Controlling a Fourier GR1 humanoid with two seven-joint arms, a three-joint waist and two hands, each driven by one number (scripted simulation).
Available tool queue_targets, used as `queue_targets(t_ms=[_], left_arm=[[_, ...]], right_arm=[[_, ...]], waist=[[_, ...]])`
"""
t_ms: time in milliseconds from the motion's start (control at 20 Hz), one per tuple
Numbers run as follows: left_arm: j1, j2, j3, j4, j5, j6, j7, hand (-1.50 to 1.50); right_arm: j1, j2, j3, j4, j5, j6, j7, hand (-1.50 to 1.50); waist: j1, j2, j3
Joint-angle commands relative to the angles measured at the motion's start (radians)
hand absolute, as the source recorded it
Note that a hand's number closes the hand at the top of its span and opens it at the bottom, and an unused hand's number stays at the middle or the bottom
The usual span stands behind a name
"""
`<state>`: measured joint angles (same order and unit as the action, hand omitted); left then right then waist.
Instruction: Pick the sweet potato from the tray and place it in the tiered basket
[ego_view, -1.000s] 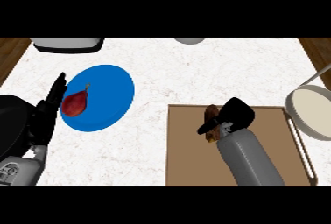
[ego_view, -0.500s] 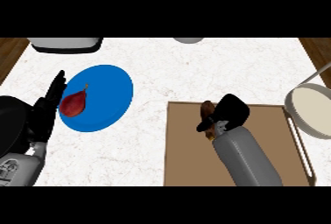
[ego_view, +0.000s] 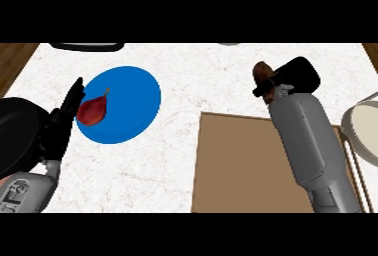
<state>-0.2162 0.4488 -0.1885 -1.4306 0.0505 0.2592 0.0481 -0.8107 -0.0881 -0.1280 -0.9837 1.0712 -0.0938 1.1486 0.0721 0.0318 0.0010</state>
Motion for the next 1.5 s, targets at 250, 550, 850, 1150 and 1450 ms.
queue_targets(t_ms=[250,550,850,1150,1450], left_arm=[[-0.035,-0.005,0.000,0.008,0.006,-0.021,0.010,0.00],[-0.022,0.005,0.011,0.009,-0.008,-0.013,0.019,0.00],[-0.032,-0.022,0.006,0.015,-0.026,0.007,0.037,0.00],[0.013,-0.020,0.042,0.046,-0.024,0.002,-0.017,0.00],[0.032,-0.019,0.045,0.004,-0.028,-0.010,0.017,0.00]], right_arm=[[-0.231,-0.154,-0.077,0.101,0.312,-0.299,0.155,1.50],[-0.391,-0.210,-0.102,0.208,0.497,-0.235,0.212,1.50],[-0.517,-0.255,-0.154,0.361,0.576,-0.112,0.214,1.50],[-0.505,-0.290,-0.247,0.392,0.527,-0.255,0.094,1.50],[-0.483,-0.397,-0.256,0.523,0.575,-0.155,0.020,1.50]], waist=[[0.017,0.001,-0.004],[0.002,-0.013,-0.004],[-0.018,-0.017,-0.002],[-0.037,-0.019,-0.002],[-0.042,-0.023,-0.001]])
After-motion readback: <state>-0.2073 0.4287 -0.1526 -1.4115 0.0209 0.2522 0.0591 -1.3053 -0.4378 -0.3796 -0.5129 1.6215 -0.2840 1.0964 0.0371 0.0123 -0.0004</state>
